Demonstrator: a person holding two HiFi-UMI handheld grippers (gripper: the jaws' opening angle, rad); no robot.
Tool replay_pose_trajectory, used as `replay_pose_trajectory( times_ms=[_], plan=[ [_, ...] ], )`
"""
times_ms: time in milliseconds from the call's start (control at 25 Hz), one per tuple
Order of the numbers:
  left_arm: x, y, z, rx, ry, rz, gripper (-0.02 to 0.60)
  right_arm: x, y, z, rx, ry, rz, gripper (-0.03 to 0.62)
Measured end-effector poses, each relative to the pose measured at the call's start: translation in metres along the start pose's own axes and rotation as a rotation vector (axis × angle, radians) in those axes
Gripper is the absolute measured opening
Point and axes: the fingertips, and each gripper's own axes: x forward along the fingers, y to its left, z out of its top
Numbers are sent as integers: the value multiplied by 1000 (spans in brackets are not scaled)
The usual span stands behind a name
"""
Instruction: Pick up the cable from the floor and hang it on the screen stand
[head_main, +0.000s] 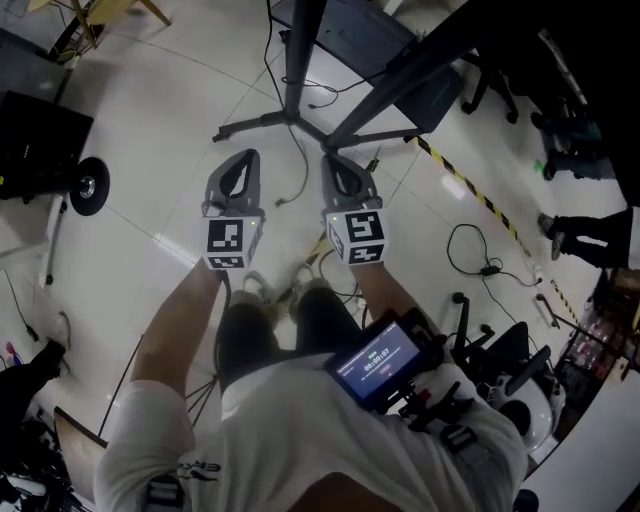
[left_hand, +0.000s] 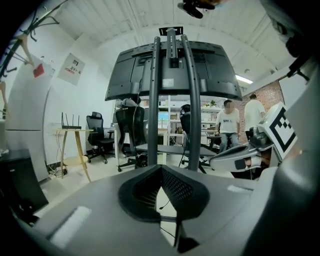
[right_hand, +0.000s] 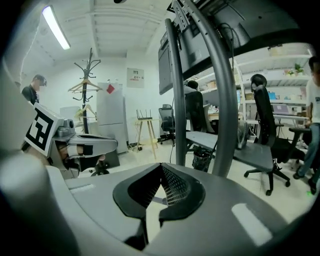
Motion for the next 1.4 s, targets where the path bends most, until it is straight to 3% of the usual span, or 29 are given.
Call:
replay_pose_trajectory(
  times_ms=[160,680,880,1120,1400],
  plan=[
    [27,0,-83,-1,31,-23,2,34,-10,-79,12,28,-13,14],
    [105,17,-304,11,47,-99,2,132,-40,-312,23,87,-54,14],
    [126,22,-357,-3,44,-112,2,157,-48,-375,25,110,-70,14],
    [139,15,-401,-3,74,-142,2,170,-57,-411,41,124,-93,14],
    [140,-18,-462,22,165,-240,2,177,-55,-466,64,193,-99,14]
  ],
)
